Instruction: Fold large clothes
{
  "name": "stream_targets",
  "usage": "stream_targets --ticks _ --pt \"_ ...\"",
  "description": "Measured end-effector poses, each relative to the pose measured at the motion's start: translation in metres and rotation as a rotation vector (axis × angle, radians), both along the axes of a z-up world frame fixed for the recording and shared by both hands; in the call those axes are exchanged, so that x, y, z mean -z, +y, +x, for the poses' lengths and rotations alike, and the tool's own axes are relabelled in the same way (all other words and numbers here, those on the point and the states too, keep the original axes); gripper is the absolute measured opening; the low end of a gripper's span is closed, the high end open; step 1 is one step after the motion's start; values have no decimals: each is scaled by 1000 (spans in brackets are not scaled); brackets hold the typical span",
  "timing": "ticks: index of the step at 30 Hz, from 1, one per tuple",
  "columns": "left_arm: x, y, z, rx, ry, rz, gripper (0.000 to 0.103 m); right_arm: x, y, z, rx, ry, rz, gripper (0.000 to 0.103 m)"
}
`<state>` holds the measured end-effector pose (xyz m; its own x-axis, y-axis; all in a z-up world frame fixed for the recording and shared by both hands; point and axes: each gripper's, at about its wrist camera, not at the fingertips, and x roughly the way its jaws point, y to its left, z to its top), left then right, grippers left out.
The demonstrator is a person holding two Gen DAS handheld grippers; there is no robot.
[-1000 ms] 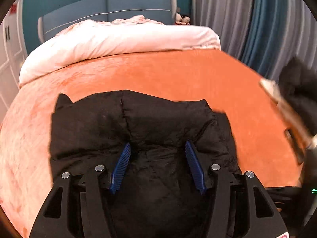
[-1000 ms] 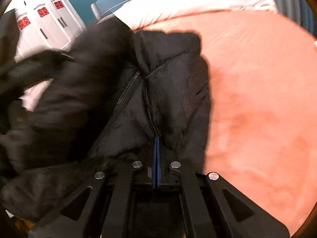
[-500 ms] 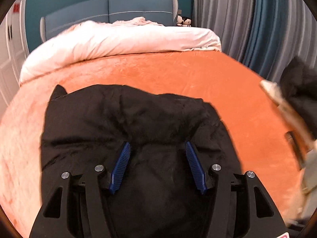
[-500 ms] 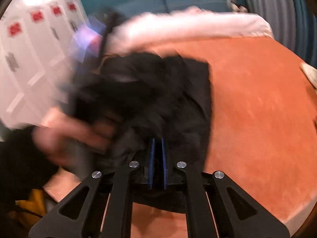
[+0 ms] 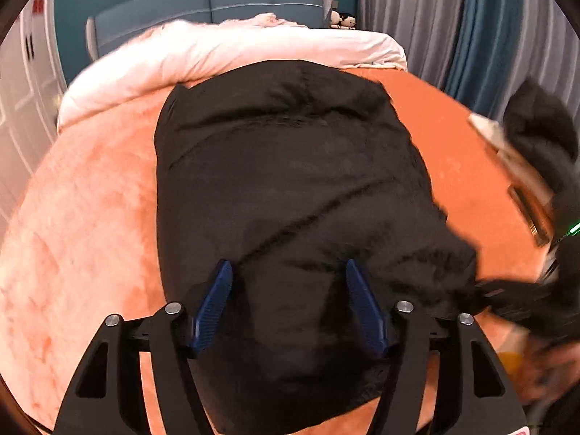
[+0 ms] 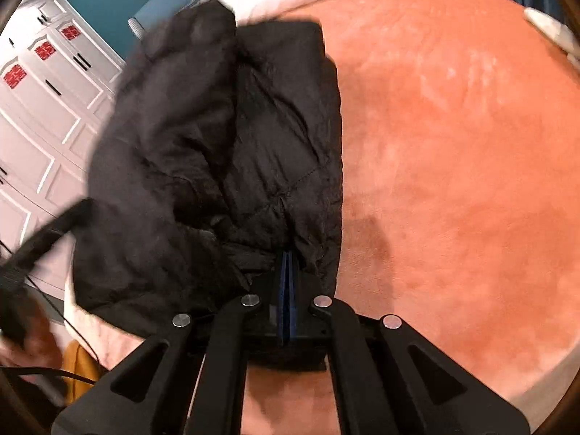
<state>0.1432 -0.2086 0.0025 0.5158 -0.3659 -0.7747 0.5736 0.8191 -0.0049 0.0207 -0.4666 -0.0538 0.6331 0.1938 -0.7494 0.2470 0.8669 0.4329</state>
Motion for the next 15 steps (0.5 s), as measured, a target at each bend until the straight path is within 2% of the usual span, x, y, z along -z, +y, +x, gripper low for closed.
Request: stream_targets --ticks 2,4,7,9,13,14,15 --pt "2 -1 0 2 8 -7 62 -38 -4 -12 -8 -96 -7 11" --pt "2 -2 0 10 11 -9 62 -72 -10 -8 -26 -175 -38 34" --pt "1 -1 -1 9 24 -21 62 -106 -13 36 -101 -235 -44 37" --pt "-2 0 0 6 39 -31 62 -106 -11 75 -146 -241 -3 43" --pt "-7 5 4 5 71 -64 62 -68 -9 153 -130 -158 46 45" --pt "-7 6 5 2 78 -73 62 -62 -13 164 -128 -142 55 43" --pt "-8 7 6 -2 81 -78 62 -55 -10 171 -118 -129 47 28"
